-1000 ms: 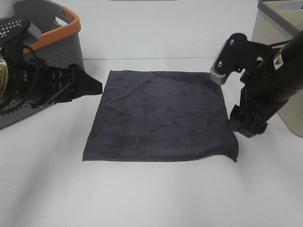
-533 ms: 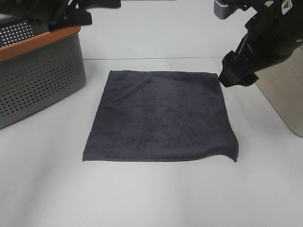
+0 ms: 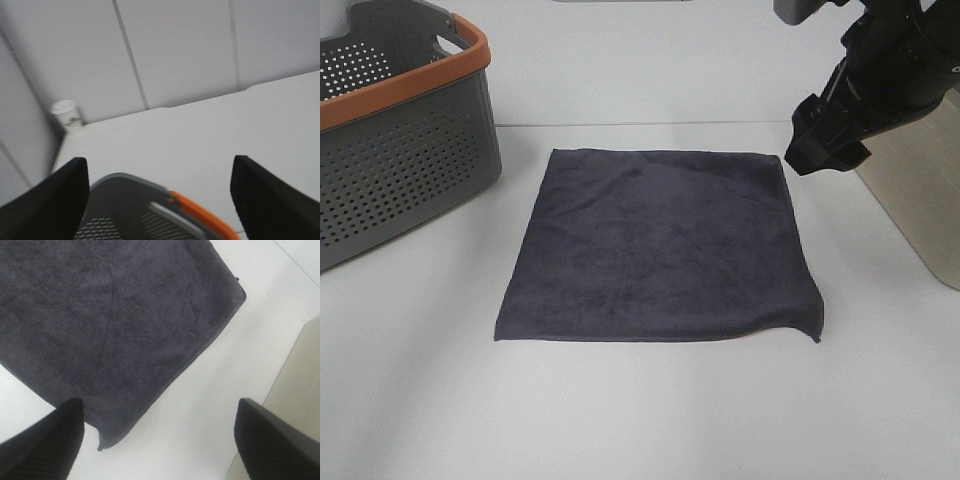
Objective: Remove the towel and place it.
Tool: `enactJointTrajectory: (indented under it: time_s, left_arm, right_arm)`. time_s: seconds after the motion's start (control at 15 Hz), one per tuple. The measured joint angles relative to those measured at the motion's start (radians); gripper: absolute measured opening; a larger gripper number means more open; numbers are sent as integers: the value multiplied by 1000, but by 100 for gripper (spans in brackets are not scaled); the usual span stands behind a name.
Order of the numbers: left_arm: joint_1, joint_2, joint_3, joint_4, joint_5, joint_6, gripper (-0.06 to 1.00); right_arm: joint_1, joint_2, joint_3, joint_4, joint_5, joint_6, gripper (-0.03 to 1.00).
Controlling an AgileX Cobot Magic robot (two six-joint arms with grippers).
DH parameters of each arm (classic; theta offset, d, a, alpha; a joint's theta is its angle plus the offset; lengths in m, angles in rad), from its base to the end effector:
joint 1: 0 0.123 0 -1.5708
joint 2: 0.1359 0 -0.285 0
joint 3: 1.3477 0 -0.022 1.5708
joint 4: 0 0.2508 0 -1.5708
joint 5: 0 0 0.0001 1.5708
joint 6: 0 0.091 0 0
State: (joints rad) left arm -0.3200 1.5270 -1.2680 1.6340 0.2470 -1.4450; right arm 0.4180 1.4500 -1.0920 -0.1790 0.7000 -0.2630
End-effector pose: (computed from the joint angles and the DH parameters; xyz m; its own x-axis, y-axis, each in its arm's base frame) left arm 0.3528 -0.0934 0.3719 -0.1302 0.2371 -0.9627 0.1028 0.9690 0.2247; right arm 0.2815 0.1136 0.2878 -0.5569 -0.6712 -0.4892 -0.6087 0.7306 -0.3094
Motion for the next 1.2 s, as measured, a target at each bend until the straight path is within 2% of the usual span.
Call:
enactJointTrajectory:
  time_s: [0.07, 0.13, 0.33, 0.4, 0.47, 0.6, 0.8, 0.93, 1.07, 1.2]
  left_arm:
    - [0, -6, -3, -63, 37, 89, 72]
    - [0, -12, -16, -214, 104, 294, 72]
    - [2, -1, -137, -791, 319, 937, 72]
    - [16, 11, -208, -967, 385, 1104, 72]
    - [42, 22, -275, -1103, 441, 1209, 72]
    - [132, 40, -401, -1325, 552, 1339, 72]
    - [244, 43, -509, -1514, 707, 1427, 72]
    - [292, 43, -524, -1544, 821, 1432, 72]
    - [339, 45, -524, -1550, 929, 1434, 71]
    - [374, 44, -524, -1551, 962, 1434, 72]
  right_arm:
    - [0, 0, 0, -3, -2, 0, 80]
    - [0, 0, 0, -6, -18, 3, 80]
    - [0, 0, 0, -11, -139, 105, 80]
    - [0, 0, -4, -29, -184, 172, 80]
    - [0, 1, -27, -55, -197, 248, 80]
    - [0, 14, -122, -159, -142, 397, 79]
    - [0, 74, -356, -248, 75, 490, 79]
    - [0, 125, -496, -242, 197, 490, 79]
    - [0, 171, -624, -195, 321, 462, 79]
    - [-16, 194, -684, -128, 413, 412, 79]
